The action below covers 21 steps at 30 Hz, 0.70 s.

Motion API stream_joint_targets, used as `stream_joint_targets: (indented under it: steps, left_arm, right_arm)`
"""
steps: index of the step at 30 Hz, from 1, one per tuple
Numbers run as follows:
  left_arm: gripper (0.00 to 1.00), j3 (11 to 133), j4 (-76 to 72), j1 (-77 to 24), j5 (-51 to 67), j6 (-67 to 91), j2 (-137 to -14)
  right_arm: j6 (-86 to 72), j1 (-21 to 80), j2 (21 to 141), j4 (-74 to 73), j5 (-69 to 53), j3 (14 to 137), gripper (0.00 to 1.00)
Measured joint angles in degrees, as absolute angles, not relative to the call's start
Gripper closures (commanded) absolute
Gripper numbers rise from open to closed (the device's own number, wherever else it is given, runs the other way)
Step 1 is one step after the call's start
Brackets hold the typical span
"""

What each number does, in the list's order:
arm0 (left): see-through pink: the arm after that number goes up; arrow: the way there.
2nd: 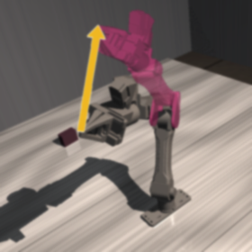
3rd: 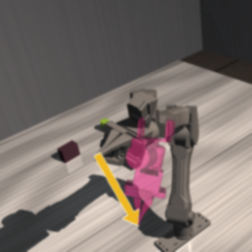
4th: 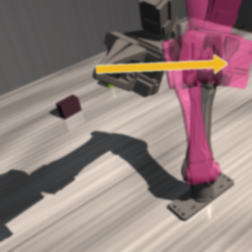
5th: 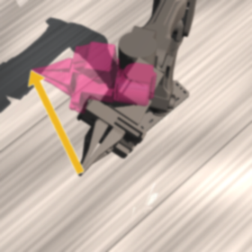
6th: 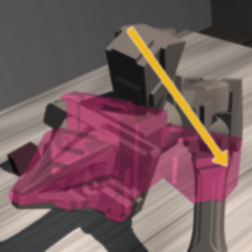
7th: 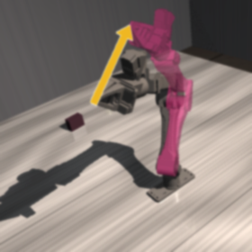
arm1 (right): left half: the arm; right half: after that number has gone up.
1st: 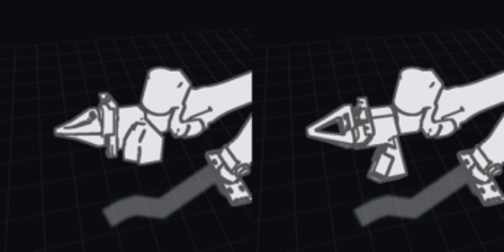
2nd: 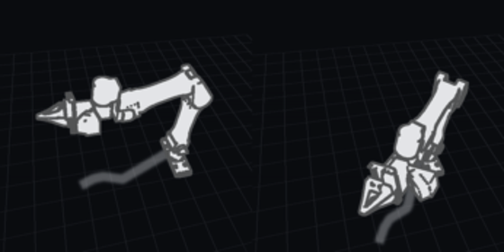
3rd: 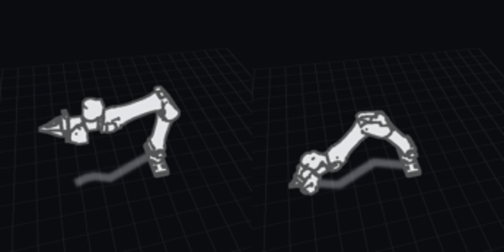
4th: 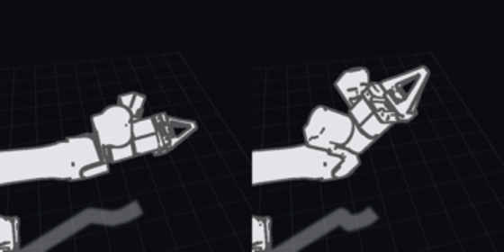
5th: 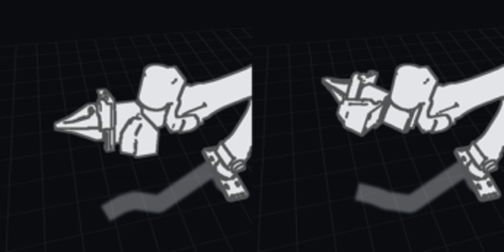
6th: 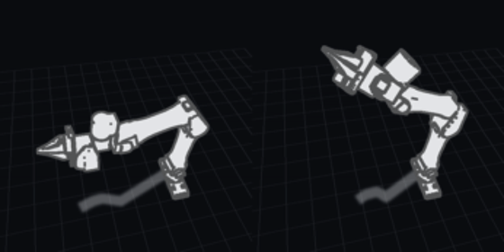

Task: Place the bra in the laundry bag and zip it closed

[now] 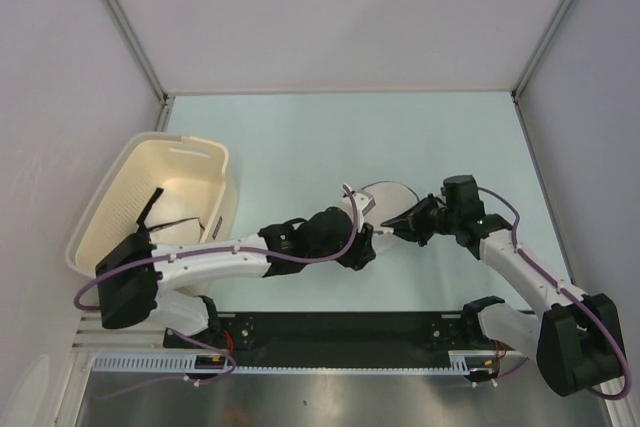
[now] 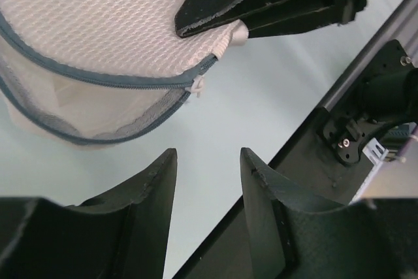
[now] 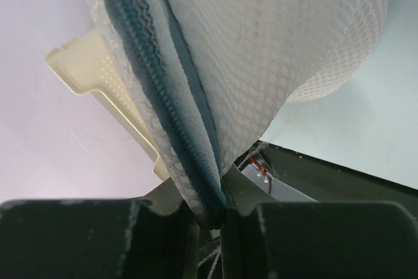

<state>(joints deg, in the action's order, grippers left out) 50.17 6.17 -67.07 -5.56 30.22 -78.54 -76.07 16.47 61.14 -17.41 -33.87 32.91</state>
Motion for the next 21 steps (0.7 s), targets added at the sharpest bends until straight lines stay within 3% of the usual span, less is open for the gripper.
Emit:
stream_joint_targets:
  steps: [15,18,19,21]
  left_arm:
    - [0.51,56.66,4.38,-68.66,-14.96,34.7,-89.73]
    - [0.57,57.43,4.36,-68.36,-15.73,35.27,-90.35]
    - [0.67,57.63,4.34,-68.25,-15.92,35.55,-90.5]
    - [0.77,57.93,4.32,-67.75,-15.92,36.14,-90.8]
  right_arm:
    - [-83.0,17.72,57.52,-19.49,-29.08,32.69,0.84]
    - [-83.0,18.13,57.52,-19.51,-28.75,32.69,0.85]
    - [-83.02,18.26,57.52,-19.51,-28.67,32.69,0.85]
    - [-83.02,18.5,57.52,-19.51,-28.51,32.69,0.87]
